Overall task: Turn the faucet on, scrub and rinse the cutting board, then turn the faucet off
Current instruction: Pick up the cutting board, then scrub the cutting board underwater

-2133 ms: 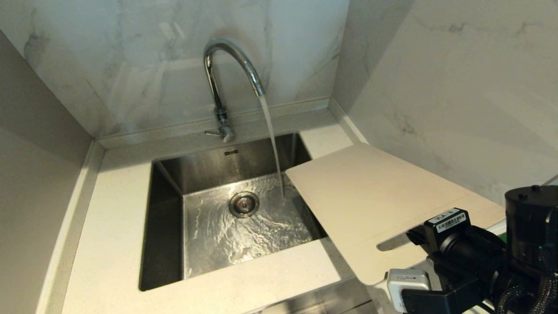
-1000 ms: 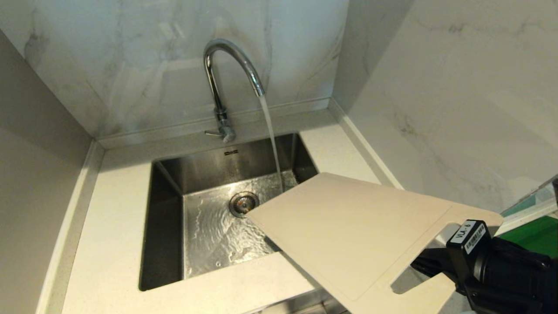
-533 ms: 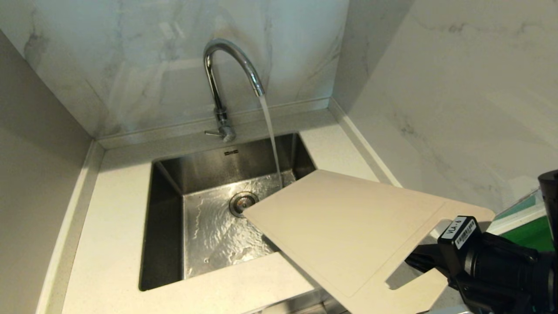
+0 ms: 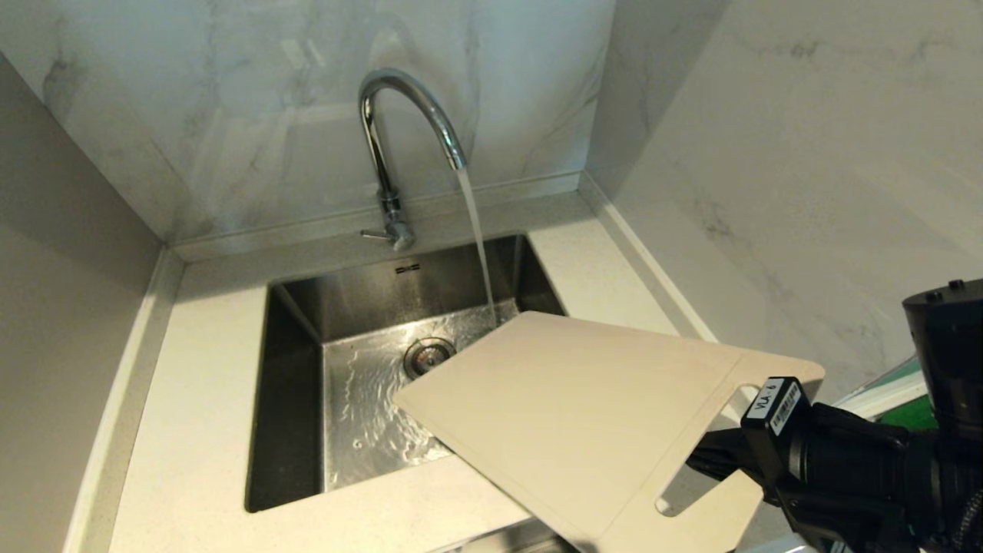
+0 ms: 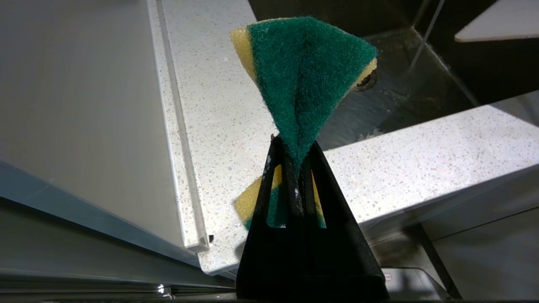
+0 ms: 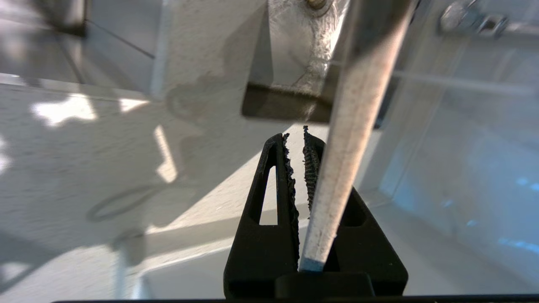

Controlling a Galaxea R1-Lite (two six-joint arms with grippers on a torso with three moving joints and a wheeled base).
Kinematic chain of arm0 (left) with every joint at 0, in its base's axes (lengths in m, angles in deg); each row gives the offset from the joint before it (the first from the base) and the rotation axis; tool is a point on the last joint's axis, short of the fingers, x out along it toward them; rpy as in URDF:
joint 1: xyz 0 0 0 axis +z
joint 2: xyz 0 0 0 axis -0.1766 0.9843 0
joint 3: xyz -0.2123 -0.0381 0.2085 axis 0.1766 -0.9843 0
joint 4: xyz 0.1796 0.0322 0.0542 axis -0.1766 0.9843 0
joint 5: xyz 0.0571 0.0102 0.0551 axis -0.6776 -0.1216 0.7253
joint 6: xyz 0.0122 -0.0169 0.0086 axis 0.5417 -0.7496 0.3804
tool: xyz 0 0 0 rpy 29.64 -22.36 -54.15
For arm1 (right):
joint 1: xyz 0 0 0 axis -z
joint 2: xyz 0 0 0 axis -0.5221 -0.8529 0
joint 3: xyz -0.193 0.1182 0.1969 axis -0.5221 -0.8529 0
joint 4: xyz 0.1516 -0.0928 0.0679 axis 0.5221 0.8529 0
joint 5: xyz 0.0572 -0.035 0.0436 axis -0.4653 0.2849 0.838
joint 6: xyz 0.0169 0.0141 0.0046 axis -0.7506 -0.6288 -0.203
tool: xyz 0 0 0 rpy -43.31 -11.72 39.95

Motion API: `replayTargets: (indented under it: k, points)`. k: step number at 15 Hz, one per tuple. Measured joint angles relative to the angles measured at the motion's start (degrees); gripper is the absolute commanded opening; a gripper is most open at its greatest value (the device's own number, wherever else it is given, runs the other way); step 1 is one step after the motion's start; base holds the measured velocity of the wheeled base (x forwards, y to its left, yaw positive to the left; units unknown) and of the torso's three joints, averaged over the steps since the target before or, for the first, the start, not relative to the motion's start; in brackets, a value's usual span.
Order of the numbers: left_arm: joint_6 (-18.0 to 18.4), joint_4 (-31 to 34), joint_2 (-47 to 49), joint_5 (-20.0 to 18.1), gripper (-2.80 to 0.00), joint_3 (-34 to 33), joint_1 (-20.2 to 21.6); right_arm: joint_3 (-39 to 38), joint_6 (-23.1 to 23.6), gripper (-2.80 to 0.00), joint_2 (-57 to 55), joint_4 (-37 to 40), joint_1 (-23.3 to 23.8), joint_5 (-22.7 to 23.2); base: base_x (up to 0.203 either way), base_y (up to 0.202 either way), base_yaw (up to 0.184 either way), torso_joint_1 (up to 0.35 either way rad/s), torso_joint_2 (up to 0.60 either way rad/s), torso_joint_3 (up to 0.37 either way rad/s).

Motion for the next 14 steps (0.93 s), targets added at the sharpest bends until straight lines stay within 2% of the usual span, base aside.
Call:
replayTargets:
  k: [8, 14]
  points:
    - [0.0, 0.0, 0.0, 0.0, -2.8, 0.0, 0.0, 6.5, 11.3, -2.8, -8.1, -0.1, -0.1, 7.4, 0.0, 0.0, 0.0, 0.0, 0.0, 0.0]
    - [0.0, 0.0, 0.0, 0.0, -2.8, 0.0, 0.0, 13.7, 21.0, -2.8, -14.6, 0.3, 0.0, 9.1, 0.0, 0.0, 0.0, 0.0, 0.0, 0.0]
